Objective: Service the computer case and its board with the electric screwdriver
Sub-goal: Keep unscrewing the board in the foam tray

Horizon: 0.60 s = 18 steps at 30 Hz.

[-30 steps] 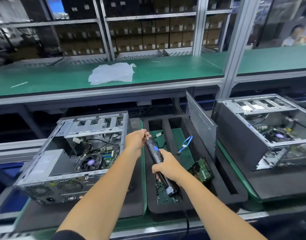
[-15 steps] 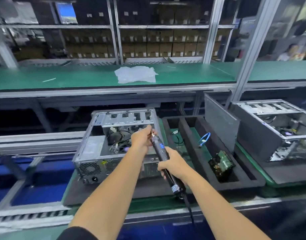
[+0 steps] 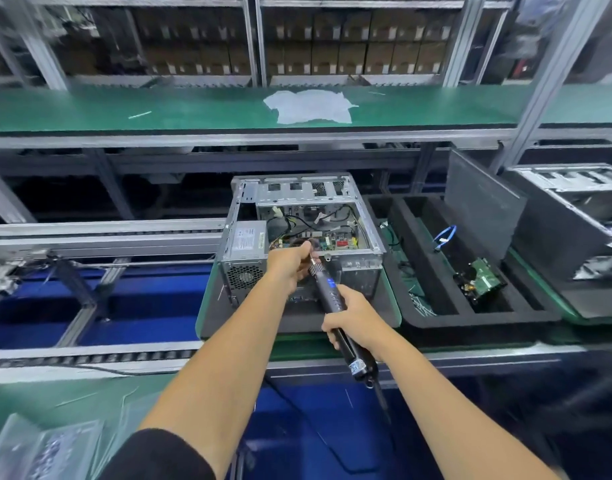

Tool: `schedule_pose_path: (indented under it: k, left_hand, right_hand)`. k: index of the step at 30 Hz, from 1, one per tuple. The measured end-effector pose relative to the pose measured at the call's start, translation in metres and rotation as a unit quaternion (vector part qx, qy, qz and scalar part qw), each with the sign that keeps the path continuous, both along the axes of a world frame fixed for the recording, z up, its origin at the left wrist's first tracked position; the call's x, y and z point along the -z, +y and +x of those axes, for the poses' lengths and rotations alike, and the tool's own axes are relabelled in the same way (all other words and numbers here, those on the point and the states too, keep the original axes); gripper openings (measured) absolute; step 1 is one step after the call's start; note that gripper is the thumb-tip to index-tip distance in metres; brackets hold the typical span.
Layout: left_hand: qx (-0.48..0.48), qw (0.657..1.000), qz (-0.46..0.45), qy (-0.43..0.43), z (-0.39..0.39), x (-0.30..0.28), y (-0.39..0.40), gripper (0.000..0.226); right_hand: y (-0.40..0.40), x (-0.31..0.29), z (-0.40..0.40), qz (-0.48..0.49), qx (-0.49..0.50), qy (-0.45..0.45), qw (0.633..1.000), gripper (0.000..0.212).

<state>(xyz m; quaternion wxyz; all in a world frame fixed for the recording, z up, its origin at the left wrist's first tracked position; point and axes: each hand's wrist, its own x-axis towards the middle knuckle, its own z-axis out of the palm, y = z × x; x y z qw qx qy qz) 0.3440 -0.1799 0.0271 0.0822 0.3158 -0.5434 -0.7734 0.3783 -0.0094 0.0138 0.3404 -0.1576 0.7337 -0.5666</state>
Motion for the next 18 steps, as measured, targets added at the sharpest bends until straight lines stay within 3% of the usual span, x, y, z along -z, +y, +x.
schedule_pose_path:
  k: [9, 18]
  left_hand:
    - [-0.027, 1.0, -0.002, 0.0, 0.011, 0.012, 0.019, 0.014]
    - [-0.031, 0.996, 0.058, -0.055, 0.028, 0.048, 0.033, 0.022]
  right_hand:
    - [0.016, 0.01, 0.0, -0.01, -0.022, -0.027, 0.999, 0.057]
    - [0.021, 0.044, 0.016, 0.031, -0.019, -0.052, 0.998, 0.049]
